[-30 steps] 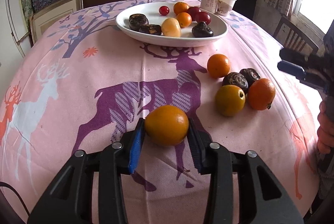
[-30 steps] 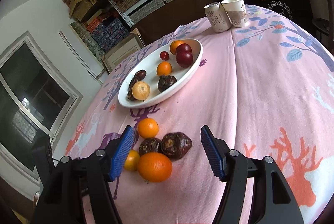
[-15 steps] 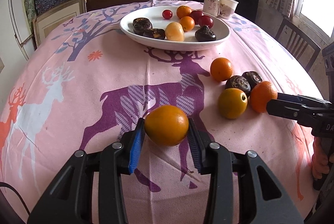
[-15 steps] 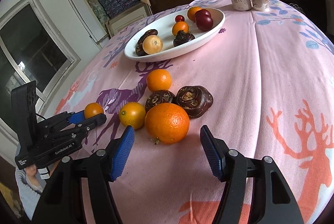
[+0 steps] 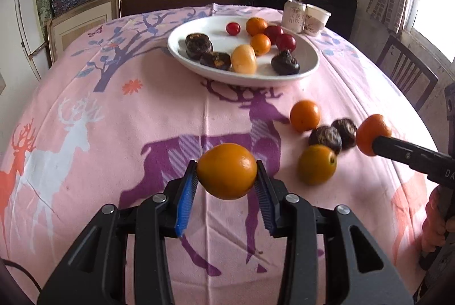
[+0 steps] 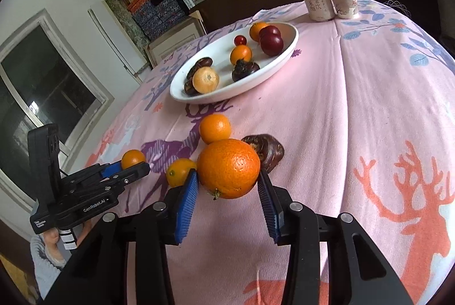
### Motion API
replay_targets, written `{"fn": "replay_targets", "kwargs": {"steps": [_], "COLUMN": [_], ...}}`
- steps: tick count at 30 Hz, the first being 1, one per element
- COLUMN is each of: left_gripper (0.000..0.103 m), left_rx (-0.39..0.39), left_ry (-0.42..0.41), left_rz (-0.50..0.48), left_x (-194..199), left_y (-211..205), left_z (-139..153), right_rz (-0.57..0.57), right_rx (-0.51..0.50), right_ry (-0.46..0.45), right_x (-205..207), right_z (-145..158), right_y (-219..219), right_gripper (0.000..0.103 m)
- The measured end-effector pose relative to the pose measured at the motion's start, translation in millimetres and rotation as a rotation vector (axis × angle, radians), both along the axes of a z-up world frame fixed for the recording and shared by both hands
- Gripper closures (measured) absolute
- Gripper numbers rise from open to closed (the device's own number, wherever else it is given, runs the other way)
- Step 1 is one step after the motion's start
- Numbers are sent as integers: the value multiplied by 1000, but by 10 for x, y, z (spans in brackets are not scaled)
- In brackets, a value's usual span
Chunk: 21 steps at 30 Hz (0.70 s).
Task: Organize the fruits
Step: 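Place the yellow orange on the plate with the left tool while the right places the large orange there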
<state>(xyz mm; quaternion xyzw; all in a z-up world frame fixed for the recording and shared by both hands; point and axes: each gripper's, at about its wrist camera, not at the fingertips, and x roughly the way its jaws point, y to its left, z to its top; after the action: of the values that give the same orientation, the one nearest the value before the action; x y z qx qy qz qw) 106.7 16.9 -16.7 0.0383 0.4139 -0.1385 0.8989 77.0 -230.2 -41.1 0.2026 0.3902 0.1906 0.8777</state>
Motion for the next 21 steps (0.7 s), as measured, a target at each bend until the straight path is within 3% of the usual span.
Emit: {"fn": "replay_targets", "kwargs": {"steps": [7, 11, 16, 17, 19, 21], "left_gripper": [64, 64, 63, 62, 42, 41], "left_rx": [-49, -74, -79, -87, -116, -109], "left_ry": [-59, -35, -4, -8, -21, -14], "left_rz": [61, 79, 82, 88, 99, 76], "left_x": [738, 1150, 1528, 1560, 1554, 1525], "left_y": [-199, -404, -597, -602, -579, -566], "left_z": [469, 480, 338, 304, 246, 222], "right_rz": [-61, -106, -150, -146, -153, -170], "right_rx": [80, 92, 68, 63, 60, 65], "right_ry": [-7, -1, 12, 20, 12, -34], "right_x": [593, 1018, 1422, 1476, 1517, 1469], "right_z": [421, 442, 259, 232, 230, 297], "right_y": [-168, -155, -111, -108, -157, -226], "right_gripper": [60, 60, 60, 58, 53, 50]}}
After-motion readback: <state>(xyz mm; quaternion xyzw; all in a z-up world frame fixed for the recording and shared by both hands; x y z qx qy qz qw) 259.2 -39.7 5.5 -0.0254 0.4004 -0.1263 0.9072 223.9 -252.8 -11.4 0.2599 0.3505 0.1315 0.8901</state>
